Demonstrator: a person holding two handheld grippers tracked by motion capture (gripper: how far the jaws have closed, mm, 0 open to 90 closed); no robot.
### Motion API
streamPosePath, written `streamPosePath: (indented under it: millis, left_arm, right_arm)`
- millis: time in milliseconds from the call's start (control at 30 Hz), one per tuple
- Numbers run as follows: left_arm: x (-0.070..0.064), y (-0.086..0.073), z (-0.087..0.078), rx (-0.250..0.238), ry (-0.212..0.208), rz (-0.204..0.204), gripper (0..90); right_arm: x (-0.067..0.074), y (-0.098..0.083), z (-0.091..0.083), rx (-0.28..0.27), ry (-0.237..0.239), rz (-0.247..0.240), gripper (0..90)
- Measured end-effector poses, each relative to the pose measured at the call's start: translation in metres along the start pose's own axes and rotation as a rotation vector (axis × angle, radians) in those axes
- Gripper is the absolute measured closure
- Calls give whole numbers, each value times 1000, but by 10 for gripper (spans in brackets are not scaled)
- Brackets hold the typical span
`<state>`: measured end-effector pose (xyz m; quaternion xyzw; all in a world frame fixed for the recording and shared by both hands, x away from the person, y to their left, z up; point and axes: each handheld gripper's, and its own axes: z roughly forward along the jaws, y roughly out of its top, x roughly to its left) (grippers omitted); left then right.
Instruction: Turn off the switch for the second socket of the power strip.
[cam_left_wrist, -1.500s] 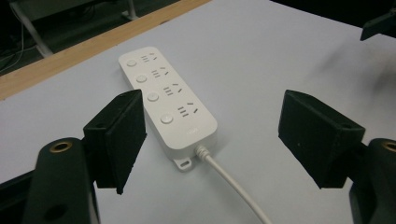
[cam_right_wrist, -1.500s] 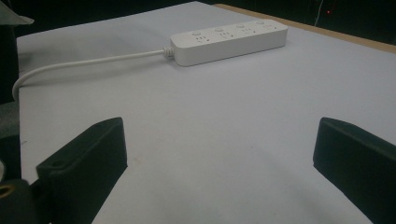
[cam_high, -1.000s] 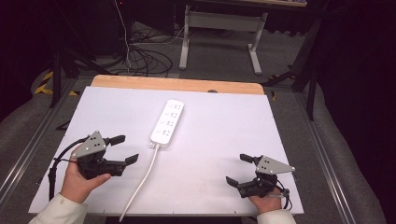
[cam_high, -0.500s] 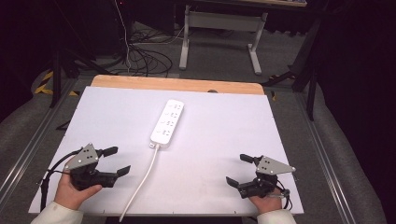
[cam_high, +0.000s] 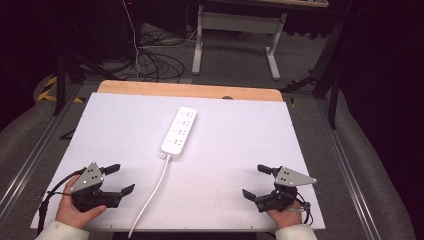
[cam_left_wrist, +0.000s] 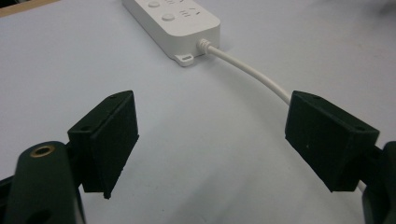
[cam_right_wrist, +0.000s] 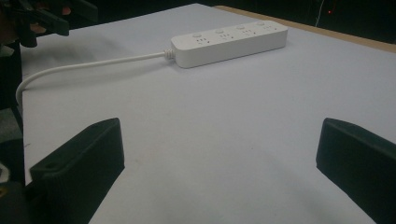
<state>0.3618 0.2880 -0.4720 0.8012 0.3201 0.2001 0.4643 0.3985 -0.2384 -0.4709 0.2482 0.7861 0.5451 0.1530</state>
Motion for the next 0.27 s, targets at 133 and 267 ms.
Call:
streamPosePath:
  millis: [133,267]
  left_arm:
    - [0,0,-1,-19,-2,-26,181]
    - [3,-1,-2,-44,-17,-81,181]
  right_arm:
    - [0,0,0,5,-1,-1,14]
    - [-1,0,0,2,-7,2,10]
